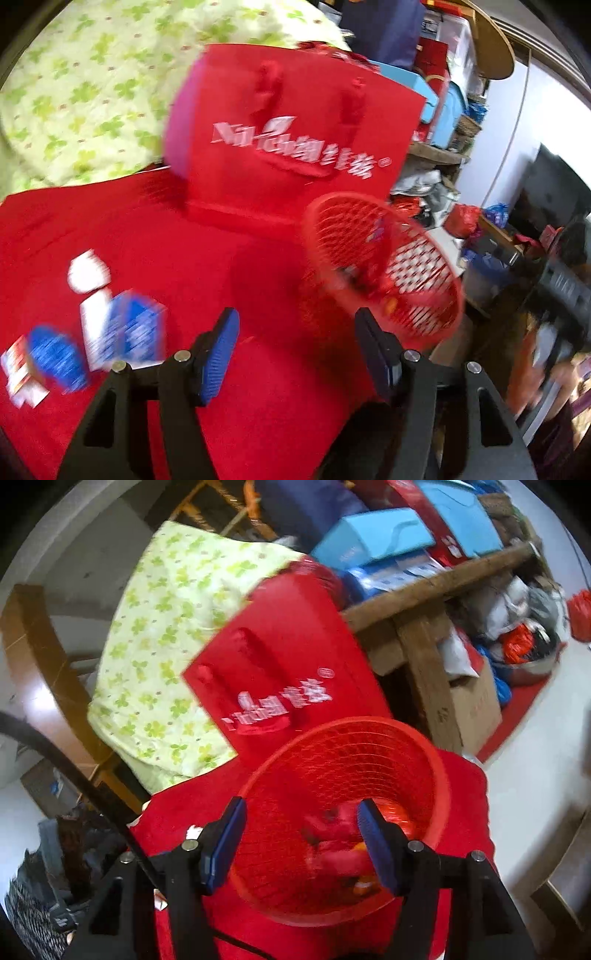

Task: Collect trash
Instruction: 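Carry both bags over the red mesh basket and release them inside, then grasp the blue toothpaste box with the right tool while the left tool grasps the white leaflet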

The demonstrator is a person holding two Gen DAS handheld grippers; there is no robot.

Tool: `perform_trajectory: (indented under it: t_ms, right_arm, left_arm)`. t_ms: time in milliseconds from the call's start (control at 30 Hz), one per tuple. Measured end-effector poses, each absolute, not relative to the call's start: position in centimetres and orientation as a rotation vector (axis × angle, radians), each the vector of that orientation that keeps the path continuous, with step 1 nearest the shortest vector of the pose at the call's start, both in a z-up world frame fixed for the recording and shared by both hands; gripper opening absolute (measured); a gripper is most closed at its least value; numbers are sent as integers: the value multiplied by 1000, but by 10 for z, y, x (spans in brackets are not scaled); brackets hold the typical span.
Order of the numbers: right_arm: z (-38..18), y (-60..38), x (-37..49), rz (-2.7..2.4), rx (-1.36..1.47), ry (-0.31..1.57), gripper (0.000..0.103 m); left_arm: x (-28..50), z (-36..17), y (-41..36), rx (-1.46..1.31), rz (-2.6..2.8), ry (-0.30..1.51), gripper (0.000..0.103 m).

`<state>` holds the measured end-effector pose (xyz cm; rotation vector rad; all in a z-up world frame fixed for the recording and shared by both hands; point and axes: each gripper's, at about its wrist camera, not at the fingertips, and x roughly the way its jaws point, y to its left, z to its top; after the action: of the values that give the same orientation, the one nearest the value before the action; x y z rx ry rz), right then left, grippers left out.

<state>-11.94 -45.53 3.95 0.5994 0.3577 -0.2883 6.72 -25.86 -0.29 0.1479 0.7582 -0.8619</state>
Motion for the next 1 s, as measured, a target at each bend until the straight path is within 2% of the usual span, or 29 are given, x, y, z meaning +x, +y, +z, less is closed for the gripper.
perform_trajectory:
  t_ms: [267, 500, 700, 1000]
  right_arm:
    - [61, -378, -88, -113, 485, 358, 67]
    - [35, -319, -22, -2, 472, 527, 67]
    - [-17, -299, 63, 77, 593, 741, 67]
    - [-90, -301, 170, 13, 766, 946, 67]
  left_arm:
    - [77, -45, -91, 103, -525, 793, 66]
    - [75, -58, 16, 37, -316, 777, 66]
    - [78, -74, 46, -9, -279, 798, 66]
    - [81, -76, 37, -15, -332, 801, 66]
